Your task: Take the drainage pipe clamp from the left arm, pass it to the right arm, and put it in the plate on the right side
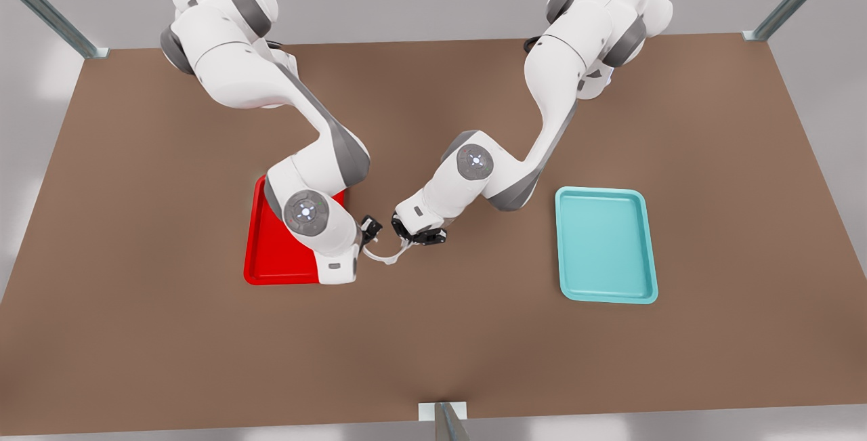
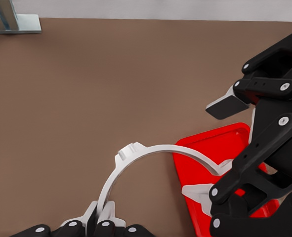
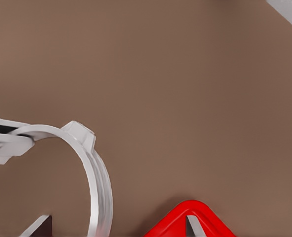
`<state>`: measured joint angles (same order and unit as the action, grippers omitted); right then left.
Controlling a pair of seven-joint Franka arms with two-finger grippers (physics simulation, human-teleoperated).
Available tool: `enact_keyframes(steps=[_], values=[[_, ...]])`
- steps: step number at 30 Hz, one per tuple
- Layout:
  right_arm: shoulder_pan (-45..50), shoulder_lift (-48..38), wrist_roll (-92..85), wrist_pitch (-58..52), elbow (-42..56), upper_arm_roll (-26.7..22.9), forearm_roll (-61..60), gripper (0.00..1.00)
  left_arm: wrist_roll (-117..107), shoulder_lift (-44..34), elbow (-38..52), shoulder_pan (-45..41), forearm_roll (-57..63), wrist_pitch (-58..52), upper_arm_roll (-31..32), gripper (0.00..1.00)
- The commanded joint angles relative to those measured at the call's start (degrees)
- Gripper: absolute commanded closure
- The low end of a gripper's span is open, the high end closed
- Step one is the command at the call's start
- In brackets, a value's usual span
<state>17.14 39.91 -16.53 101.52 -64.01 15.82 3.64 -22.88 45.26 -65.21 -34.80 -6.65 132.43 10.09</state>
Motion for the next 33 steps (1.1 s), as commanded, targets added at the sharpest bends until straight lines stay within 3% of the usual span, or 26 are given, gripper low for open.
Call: enact_keyframes(steps=[1, 4, 6, 9, 12, 16, 17, 24, 28, 30, 33], values=[[0.1, 0.2, -7.3, 0.1, -0.1, 0.1, -0.1, 0.0, 0.5, -0.1, 0.0, 0.0, -0.3, 0.0, 0.0, 0.79], [0.3, 0.6, -7.4, 0.1, -0.4, 0.3, 0.0, 0.0, 0.5, 0.0, 0.0, 0.0, -0.3, 0.0, 0.0, 0.79], [0.3, 0.6, -7.4, 0.2, -0.5, 0.3, 0.0, 0.31, 0.6, 0.0, 0.0, 0.1, -0.3, 0.0, 0.0, 0.79], [0.3, 0.6, -7.5, 0.3, -0.5, 0.3, 0.0, 0.48, 0.6, 0.1, 0.0, 0.1, -0.3, 0.0, 0.0, 0.79], [0.2, 0.6, -7.5, 0.3, -0.4, 0.3, 0.0, 0.74, 0.5, 0.1, 0.0, 0.0, -0.3, 0.1, 0.0, 0.79], [0.2, 0.6, -7.5, 0.4, -0.4, 0.3, 0.0, 0.76, 0.4, 0.2, 0.0, 0.0, -0.3, 0.3, 0.0, 0.78], [0.2, 0.7, -7.5, 0.3, -0.4, 0.3, 0.0, 0.76, 0.7, 0.2, 0.0, 0.0, -0.3, 0.5, -0.1, 0.0], [-0.3, 0.6, -7.5, 0.3, -0.4, 0.3, 0.1, 0.79, 0.1, 0.2, 0.0, -0.2, -0.3, 0.8, 0.0, 0.0], [-1.8, 0.5, -9.3, -0.9, -1.0, 0.3, 0.0, 0.79, 0.6, -2.9, 0.2, 1.5, -4.2, -4.4, 0.5, 0.0], [-2.8, 0.2, -10.3, -1.5, -2.4, 0.5, 0.1, 0.79, 2.0, -4.0, 0.2, 6.4, -4.2, -11.0, 0.5, 0.0], [-8.6, -4.0, -15.6, -1.4, -10.2, 0.7, 0.2, 0.79, 9.1, -9.0, 0.2, 16.6, 4.3, -30.2, -0.4, 0.0]])
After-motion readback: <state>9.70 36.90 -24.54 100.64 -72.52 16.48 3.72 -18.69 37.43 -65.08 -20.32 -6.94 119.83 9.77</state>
